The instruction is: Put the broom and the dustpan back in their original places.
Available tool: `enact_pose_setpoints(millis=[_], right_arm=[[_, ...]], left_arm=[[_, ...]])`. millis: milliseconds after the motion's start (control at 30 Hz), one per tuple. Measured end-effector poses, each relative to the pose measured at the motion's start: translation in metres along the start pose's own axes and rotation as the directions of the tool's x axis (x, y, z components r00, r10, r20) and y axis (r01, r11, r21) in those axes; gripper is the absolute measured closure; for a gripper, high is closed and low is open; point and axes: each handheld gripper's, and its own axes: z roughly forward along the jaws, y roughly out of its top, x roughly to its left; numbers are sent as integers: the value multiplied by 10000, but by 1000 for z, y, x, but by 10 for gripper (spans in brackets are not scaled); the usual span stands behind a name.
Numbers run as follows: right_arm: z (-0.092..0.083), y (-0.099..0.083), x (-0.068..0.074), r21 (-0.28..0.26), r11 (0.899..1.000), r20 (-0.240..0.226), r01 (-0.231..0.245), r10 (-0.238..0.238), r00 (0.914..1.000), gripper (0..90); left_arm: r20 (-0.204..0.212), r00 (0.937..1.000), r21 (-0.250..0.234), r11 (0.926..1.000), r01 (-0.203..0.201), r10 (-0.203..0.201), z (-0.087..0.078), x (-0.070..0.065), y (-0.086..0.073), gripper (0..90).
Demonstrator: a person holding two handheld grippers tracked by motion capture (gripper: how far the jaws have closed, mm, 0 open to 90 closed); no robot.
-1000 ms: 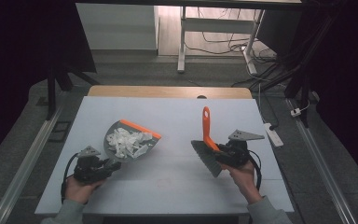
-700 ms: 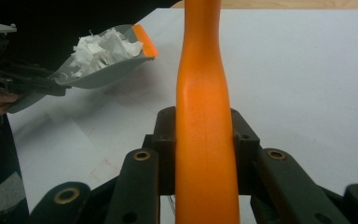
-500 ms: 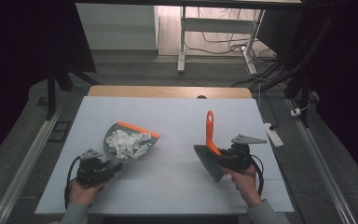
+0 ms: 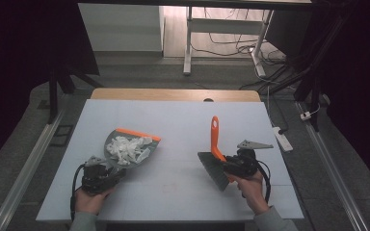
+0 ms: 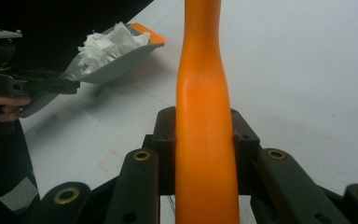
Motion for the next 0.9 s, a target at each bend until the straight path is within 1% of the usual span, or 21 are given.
enact_pose_setpoints(millis=[133,233,400,533,633,733,833,900], right_arm=[[1,-2,-3,86,9997,66,-211,210,9998,697],[3,-4,-6,244,9987,222,-438,432,9988,697],[4,-5,-11,360,9977,362,-579,566,9977,697],[6,-5,-14,397,9970,457,-659,640,9969,697],[7,-6,-15,441,9968,475,-670,649,9968,697],[8,-6,-15,480,9966,504,-664,639,9967,697],[9,-6,-16,542,9961,490,-701,675,9965,697],[9,-6,-18,604,9958,560,-689,656,9963,697]], left_arm=[[-319,9994,-18,9999,115,-115,4,0,0,613],[-491,9985,-12,9998,220,-221,7,3,1,613],[-714,9963,-121,9988,467,-474,12,9,5,613],[-693,9949,-163,9973,722,-732,17,13,7,612],[-811,9928,-143,9961,876,-885,22,14,8,613],[-879,9922,-77,9961,883,-886,25,16,9,613],[-934,9909,-52,9952,973,-973,27,19,10,612],[-970,9904,-40,9951,989,-988,28,20,10,612]])
